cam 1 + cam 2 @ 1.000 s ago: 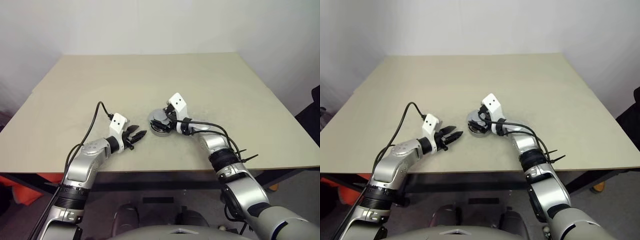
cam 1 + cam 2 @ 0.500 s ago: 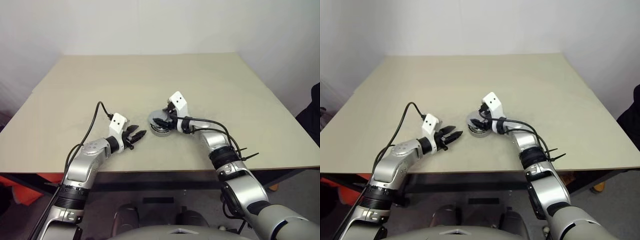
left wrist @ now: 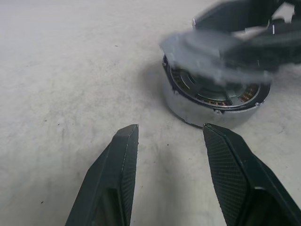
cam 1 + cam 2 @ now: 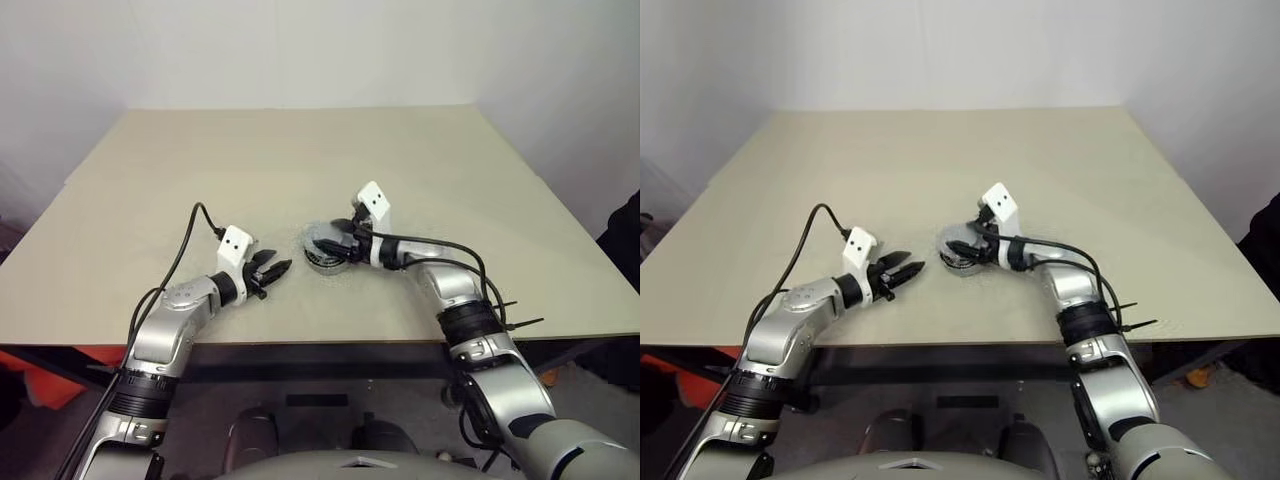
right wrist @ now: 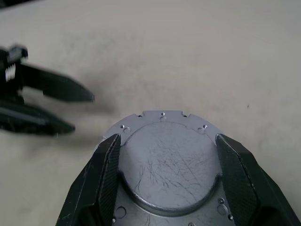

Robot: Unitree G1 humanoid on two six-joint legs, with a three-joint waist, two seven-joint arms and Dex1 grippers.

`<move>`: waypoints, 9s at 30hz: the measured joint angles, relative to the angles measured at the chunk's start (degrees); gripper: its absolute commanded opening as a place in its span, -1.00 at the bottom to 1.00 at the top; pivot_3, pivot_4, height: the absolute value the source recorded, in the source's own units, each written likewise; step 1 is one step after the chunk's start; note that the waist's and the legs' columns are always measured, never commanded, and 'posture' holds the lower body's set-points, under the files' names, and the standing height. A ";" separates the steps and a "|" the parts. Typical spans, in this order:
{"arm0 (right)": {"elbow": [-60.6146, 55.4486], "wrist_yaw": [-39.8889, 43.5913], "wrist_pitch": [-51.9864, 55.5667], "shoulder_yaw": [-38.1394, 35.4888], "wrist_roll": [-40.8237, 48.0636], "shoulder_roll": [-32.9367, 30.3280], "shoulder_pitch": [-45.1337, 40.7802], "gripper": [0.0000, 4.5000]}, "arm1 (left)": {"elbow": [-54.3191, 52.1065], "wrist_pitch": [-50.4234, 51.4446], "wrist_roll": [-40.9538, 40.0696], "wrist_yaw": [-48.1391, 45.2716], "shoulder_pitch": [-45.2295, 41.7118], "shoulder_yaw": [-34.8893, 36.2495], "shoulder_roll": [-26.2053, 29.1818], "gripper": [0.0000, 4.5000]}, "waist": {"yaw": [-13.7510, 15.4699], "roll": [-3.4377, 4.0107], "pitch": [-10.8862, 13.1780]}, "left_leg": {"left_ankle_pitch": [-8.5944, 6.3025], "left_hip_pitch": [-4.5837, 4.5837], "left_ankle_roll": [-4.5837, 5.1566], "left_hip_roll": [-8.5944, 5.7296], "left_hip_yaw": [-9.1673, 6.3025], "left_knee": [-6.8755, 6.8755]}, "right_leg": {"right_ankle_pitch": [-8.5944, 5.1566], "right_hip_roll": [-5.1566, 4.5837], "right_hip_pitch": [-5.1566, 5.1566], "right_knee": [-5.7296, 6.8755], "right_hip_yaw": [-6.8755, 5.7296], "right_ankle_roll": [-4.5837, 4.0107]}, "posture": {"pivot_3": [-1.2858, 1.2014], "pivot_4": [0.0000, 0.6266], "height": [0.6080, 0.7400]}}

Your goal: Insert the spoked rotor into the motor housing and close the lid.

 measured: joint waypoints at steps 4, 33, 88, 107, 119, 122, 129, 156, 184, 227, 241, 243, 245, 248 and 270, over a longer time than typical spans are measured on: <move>0.16 0.00 -1.59 0.54 -1.05 -0.21 0.17 0.37 | 0.00 0.00 0.02 0.01 -0.02 0.00 0.01 0.02 | -0.02 0.00 0.00 | 0.00 0.00 0.00 -0.01 0.01 0.00 | 0.00 0.00 0.00 0.00 0.00 0.00 | 0.03 -1.00 1.00; 4.62 -0.26 -10.64 2.46 -4.78 -0.55 0.48 0.37 | 0.00 0.06 0.00 0.87 -0.02 0.11 0.32 0.02 | -0.07 -0.04 -0.06 | -0.02 0.40 0.05 -0.01 0.01 0.01 | 0.00 -0.01 0.41 -0.01 0.01 -0.01 | 0.03 -1.00 1.00; -16.55 -3.88 16.68 -7.95 9.57 -0.43 1.91 0.97 | 13.72 21.10 -12.93 6.60 -13.81 6.82 -11.84 -1.00 | 0.28 -0.02 -0.10 | -0.32 0.47 0.53 -0.10 0.03 -0.25 | -0.02 -0.05 0.73 -0.59 0.04 0.01 | 0.03 -1.00 1.00; -9.90 -23.06 62.73 -32.47 23.52 0.55 -0.21 0.97 | 14.08 20.10 -12.11 5.73 -13.74 6.56 -12.21 -1.00 | 0.83 0.16 -0.08 | -0.06 0.66 0.08 -0.14 0.04 -0.59 | -0.02 -0.07 0.81 -0.76 0.03 0.04 | 0.03 -1.00 1.00; -4.68 -25.37 61.90 -34.69 25.40 9.07 -2.38 0.97 | 13.88 19.22 -11.57 5.80 -13.03 6.79 -10.99 -1.00 | 0.25 0.15 -0.10 | 0.21 1.20 -0.36 -0.11 0.09 -1.14 | -0.03 -0.03 1.01 -0.88 0.03 0.06 | 0.03 -1.00 1.00; -1.99 -25.80 60.88 -35.90 25.59 10.75 -3.68 0.97 | 13.86 19.08 -11.25 5.91 -12.81 6.91 -10.82 -1.00 | 0.00 0.15 -0.10 | 0.27 1.20 -0.47 -0.09 0.09 -1.18 | -0.04 -0.02 0.97 -0.88 0.03 0.08 | 0.03 -1.00 1.00; 1.55 -26.70 59.95 -35.37 26.16 14.66 -5.78 0.97 | 13.47 18.70 -11.11 6.62 -12.37 6.98 -10.81 -1.00 | 0.16 0.16 -0.09 | 0.25 0.97 -0.44 -0.11 0.11 -1.30 | -0.03 -0.01 0.82 -1.03 0.02 0.05 | 0.03 -1.00 1.00; 11.23 -31.53 49.59 -36.93 28.39 12.76 -9.01 -0.09 | 14.44 16.54 -11.33 9.66 -11.44 10.14 -11.77 -1.00 | 1.05 0.16 -0.09 | 0.28 0.75 -0.49 -0.12 0.10 -1.26 | 0.00 -0.02 0.71 -1.03 -0.02 0.09 | 0.03 -1.00 1.00; 1.41 -25.74 71.04 -37.76 43.55 12.82 -12.04 -0.09 | 8.17 31.30 -67.05 28.13 -8.94 38.96 -15.51 0.99 | 1.87 0.08 -0.04 | 0.25 -0.49 -0.44 -0.06 0.02 -0.47 | 0.32 0.11 -0.45 -0.38 -0.12 0.26 | 0.03 -1.00 1.00; -0.57 -13.77 70.76 -25.43 43.14 9.35 -11.11 -0.09 | 7.51 32.56 -79.76 31.02 -4.98 19.12 -8.62 0.30 | 2.25 0.03 -0.06 | 0.28 -0.29 -0.49 -0.05 -0.03 -0.14 | 0.35 0.11 -0.18 -0.13 -0.11 0.31 | 0.03 -1.00 1.00; -0.50 -13.78 69.85 -25.01 42.86 9.35 -11.11 -0.09 | 7.54 31.13 -78.47 29.38 -4.64 18.71 -8.73 0.27 | 2.25 0.03 -0.06 | 0.28 -0.26 -0.48 -0.05 -0.03 -0.10 | 0.36 0.11 -0.15 -0.10 -0.11 0.32 | 0.03 -1.00 1.00; -0.50 -13.78 69.71 -24.99 42.85 9.37 -11.10 -0.09 | 7.54 31.01 -78.32 29.25 -4.64 18.71 -8.79 0.27 | 2.25 0.03 -0.07 | 0.28 -0.26 -0.48 -0.05 -0.03 -0.10 | 0.36 0.11 -0.14 -0.10 -0.11 0.32 | 0.03 -1.00 1.00; -0.50 -13.78 69.63 -24.96 42.85 9.36 -11.09 -0.09 | 7.55 30.92 -78.11 29.08 -4.64 18.71 -8.85 0.27 | 2.25 0.03 -0.06 | 0.28 -0.26 -0.48 -0.05 -0.03 -0.10 | 0.36 0.11 -0.14 -0.10 -0.11 0.32 | 0.03 -1.00 1.00; -0.50 -13.78 69.23 -24.86 42.70 9.35 -10.95 -0.09 | 7.49 30.32 -76.47 27.77 -4.64 18.55 -8.90 0.60 | 2.25 0.03 -0.07 | 0.28 -0.25 -0.48 -0.05 -0.03 -0.09 | 0.36 0.11 -0.13 -0.10 -0.11 0.33 | 0.03 -1.00 1.00; -0.50 -13.71 69.30 -24.40 42.42 8.98 -10.56 -0.09 | 8.16 29.83 -74.14 26.88 -3.92 19.32 -9.04 0.62 | 2.26 0.02 -0.07 | 0.28 -0.21 -0.48 -0.05 -0.04 -0.08 | 0.36 0.11 -0.09 -0.09 -0.11 0.33 | 0.03 -1.00 1.00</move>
